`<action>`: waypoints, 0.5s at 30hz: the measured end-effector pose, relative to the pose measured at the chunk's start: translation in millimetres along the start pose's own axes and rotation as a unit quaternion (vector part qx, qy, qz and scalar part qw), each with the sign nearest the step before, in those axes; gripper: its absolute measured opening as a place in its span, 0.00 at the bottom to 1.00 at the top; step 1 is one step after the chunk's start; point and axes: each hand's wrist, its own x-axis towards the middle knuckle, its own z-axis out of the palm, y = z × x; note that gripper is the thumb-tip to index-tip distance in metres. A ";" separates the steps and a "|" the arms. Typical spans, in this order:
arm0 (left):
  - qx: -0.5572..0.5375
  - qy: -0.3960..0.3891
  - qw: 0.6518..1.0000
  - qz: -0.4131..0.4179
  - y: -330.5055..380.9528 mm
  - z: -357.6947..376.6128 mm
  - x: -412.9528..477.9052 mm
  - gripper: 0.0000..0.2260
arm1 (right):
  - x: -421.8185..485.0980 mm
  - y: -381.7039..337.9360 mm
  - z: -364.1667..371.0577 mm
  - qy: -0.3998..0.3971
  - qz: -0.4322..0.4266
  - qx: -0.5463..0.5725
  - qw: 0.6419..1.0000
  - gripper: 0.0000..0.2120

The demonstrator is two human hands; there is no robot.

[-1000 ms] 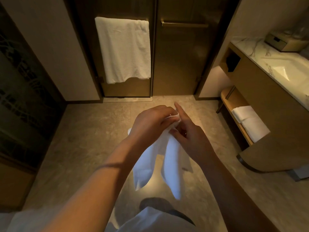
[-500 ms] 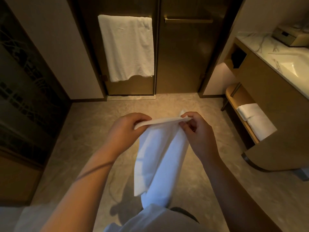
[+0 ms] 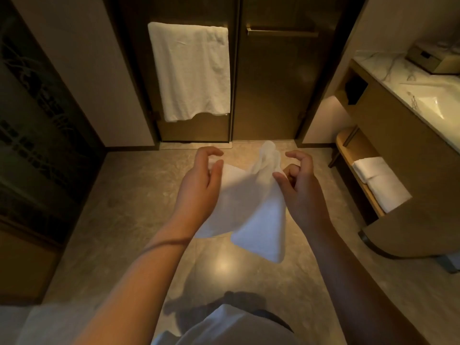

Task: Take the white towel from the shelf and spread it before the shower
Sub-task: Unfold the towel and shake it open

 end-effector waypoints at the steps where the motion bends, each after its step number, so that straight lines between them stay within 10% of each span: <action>1: 0.023 -0.018 0.999 0.019 3.3 1.8 2.2 0.08 | 0.8 -2.5 -1.8 -0.007 -0.010 -0.002 1.000 0.17; 8: 0.097 -0.177 0.975 0.095 13.9 13.6 11.2 0.20 | -5.4 -26.5 -5.8 -0.091 -0.106 0.016 0.990 0.10; 15: 0.114 -0.189 0.973 0.063 8.4 6.4 8.3 0.06 | -12.8 -31.3 1.2 -0.123 -0.104 0.035 0.986 0.11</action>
